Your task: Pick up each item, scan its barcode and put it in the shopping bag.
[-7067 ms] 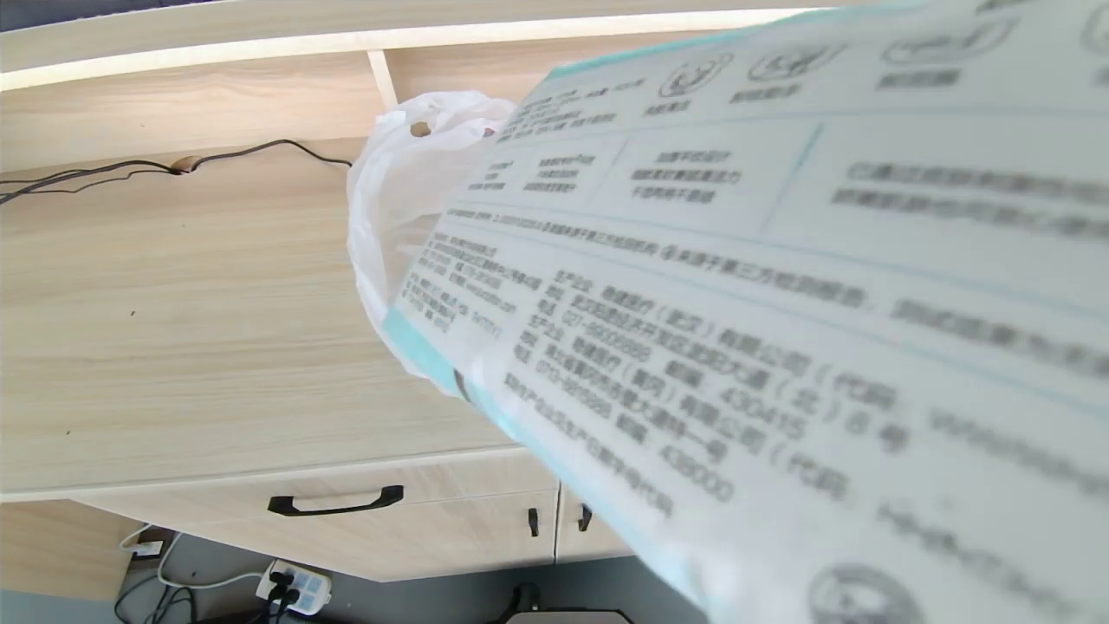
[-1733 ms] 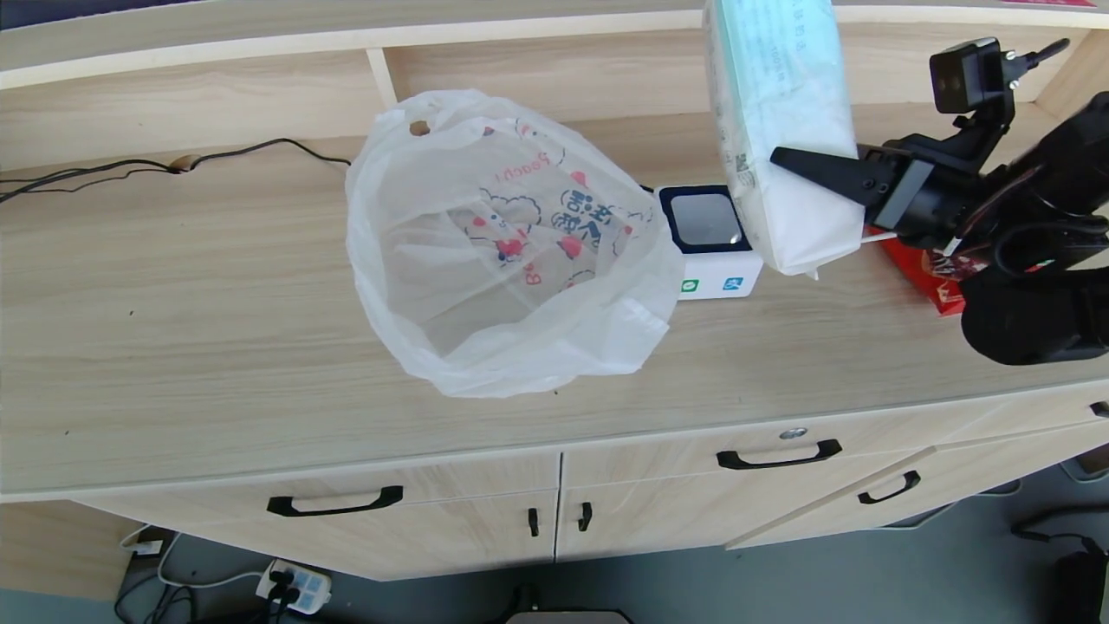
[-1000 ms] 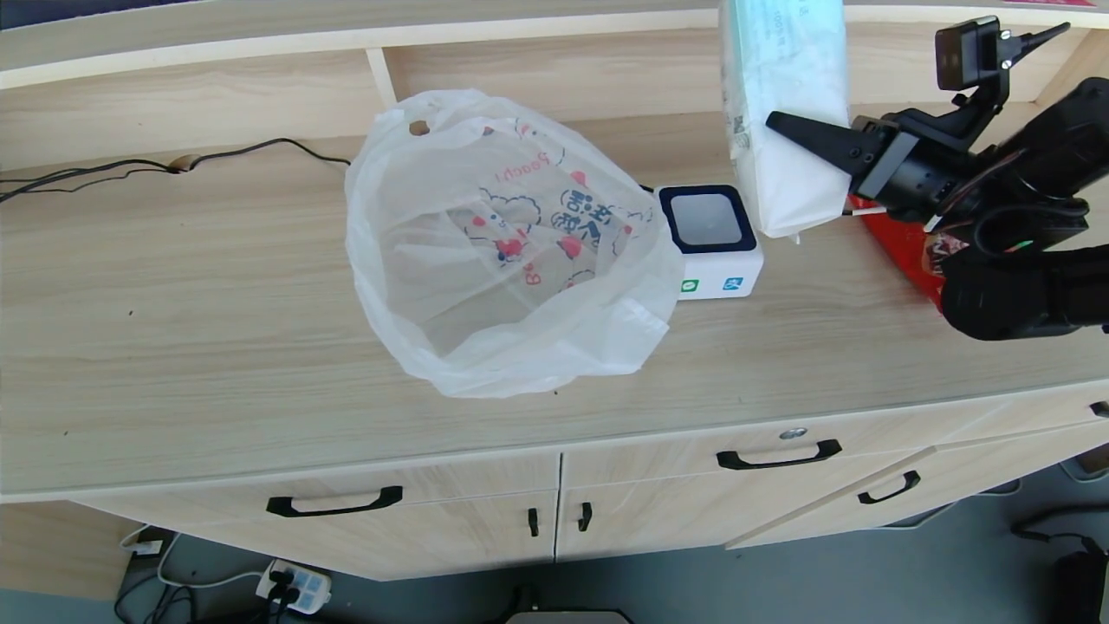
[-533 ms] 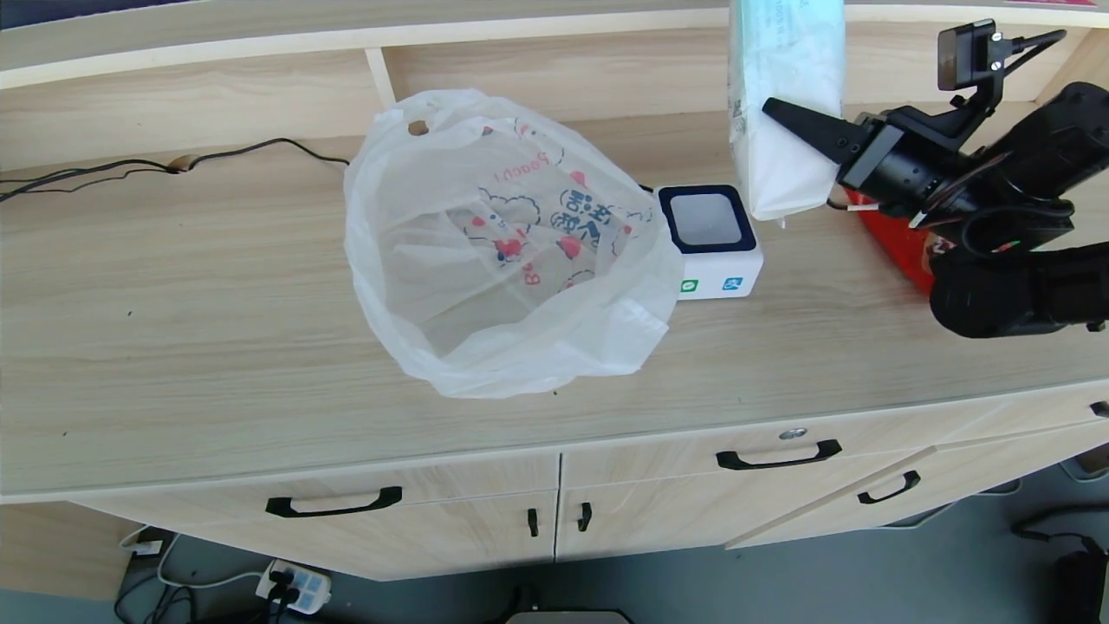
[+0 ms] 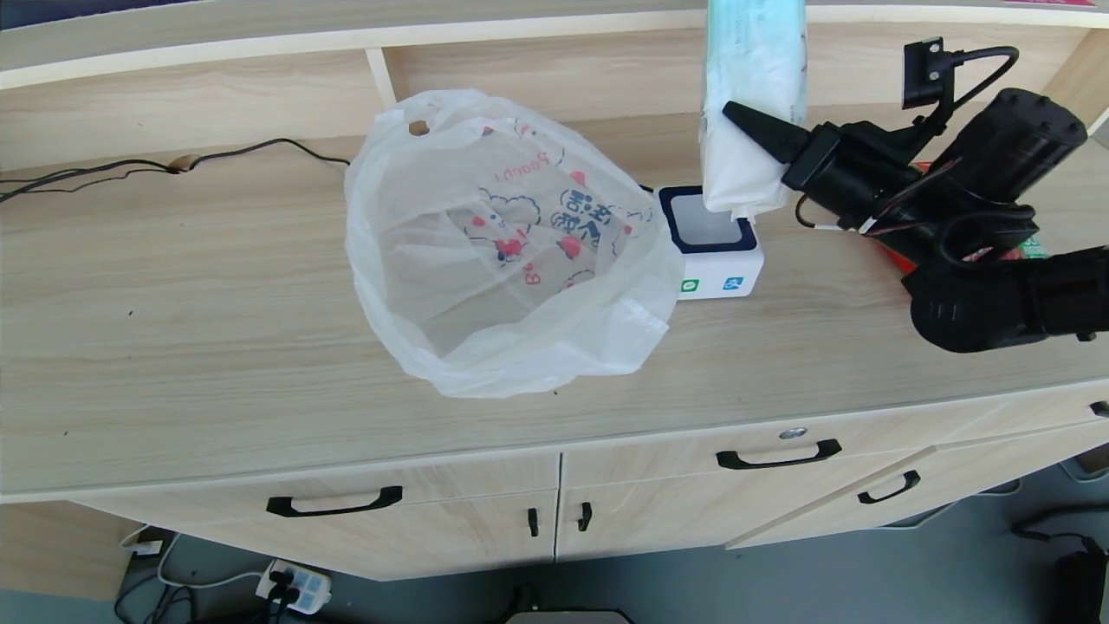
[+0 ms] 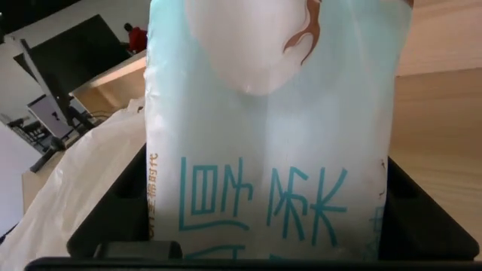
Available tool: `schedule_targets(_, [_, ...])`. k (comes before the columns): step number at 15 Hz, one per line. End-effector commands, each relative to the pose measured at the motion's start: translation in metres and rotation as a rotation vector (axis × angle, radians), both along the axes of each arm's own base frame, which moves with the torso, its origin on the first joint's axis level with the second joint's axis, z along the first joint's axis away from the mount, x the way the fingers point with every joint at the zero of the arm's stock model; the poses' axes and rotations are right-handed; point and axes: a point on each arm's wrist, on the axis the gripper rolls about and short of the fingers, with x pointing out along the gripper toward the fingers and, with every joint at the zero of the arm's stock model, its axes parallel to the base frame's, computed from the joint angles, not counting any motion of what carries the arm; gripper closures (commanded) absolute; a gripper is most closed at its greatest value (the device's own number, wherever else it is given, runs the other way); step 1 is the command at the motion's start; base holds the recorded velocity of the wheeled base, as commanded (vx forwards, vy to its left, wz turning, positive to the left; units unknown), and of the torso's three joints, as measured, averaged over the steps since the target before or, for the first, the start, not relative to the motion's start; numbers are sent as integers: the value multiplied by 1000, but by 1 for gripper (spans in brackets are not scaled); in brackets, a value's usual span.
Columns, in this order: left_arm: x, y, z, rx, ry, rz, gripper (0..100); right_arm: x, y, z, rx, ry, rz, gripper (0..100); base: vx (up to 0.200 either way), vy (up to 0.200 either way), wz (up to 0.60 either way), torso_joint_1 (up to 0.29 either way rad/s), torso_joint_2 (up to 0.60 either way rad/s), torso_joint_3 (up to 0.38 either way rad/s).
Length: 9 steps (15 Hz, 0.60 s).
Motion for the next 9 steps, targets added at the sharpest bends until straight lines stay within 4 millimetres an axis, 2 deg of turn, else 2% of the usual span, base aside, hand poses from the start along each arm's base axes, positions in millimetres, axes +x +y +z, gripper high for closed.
schedule_targets(1, [0,0,0,0,-1,-1,0,-14,15,16,0,-17,-16,100,0,0,0,0,0,0])
schedule_targets(3, [0,0,0,0,-1,1,0,-18,17,17,-43,-27,-29,100,0,0,0,0,0,0])
schedule_targets(9, [0,0,0,0,-1,1,0,-47,26,38,-136,-14,-20,100,0,0,0,0,0,0])
